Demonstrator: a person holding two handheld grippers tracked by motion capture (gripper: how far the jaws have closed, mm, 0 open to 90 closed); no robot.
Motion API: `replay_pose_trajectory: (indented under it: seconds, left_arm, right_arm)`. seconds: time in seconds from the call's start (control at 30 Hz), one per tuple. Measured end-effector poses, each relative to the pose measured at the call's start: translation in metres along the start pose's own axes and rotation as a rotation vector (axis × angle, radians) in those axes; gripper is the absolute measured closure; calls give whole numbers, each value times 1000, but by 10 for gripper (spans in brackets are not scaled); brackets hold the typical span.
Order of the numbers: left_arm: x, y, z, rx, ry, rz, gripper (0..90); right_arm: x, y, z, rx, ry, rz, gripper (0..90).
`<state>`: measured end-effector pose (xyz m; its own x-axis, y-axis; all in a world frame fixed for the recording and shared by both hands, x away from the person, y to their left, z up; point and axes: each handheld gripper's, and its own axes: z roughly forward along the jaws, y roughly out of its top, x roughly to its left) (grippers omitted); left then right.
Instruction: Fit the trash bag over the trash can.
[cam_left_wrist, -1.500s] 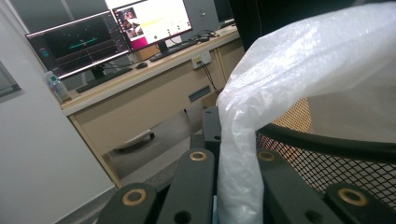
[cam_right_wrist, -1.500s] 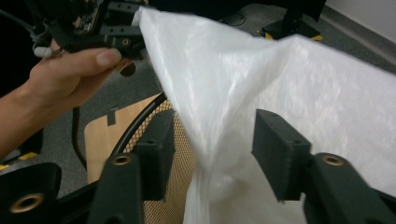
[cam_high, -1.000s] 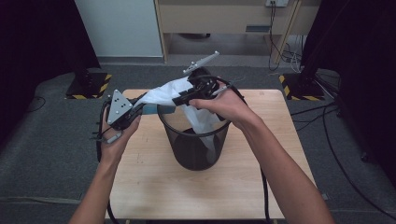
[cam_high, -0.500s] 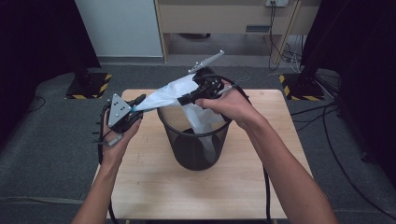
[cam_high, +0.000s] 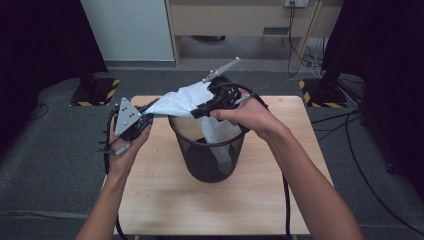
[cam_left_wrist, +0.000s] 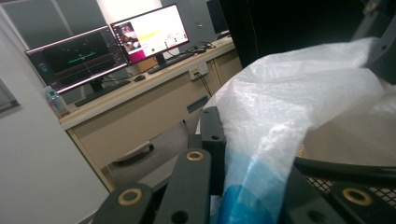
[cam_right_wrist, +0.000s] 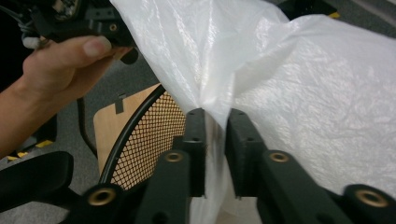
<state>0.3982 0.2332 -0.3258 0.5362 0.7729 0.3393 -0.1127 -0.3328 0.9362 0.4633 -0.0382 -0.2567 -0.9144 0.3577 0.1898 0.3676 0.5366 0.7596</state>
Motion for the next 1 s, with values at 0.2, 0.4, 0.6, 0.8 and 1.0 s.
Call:
replay_pose_trajectory:
  seconds: [0.2, 0.4, 0.6, 0.8, 1.0]
  left_arm:
    - [-2, -3, 3, 11, -4, 1, 880]
    - [-2, -3, 4, 13, -6, 10, 879]
    - [-2, -1, 4, 14, -9, 11, 879]
    - [-3, 3, 3, 4, -12, 13, 878]
    - [-5, 4, 1, -10, -9, 11, 849]
  right_arm:
    - [2, -1, -4, -24, -17, -29, 529]
    - [1, 0, -7, -45, -29, -26, 385]
    - [2, 2, -2, -54, -43, -21, 245]
    - [3, 9, 9, -36, -55, -14, 336]
    - [4, 8, 17, 13, -16, -29, 798]
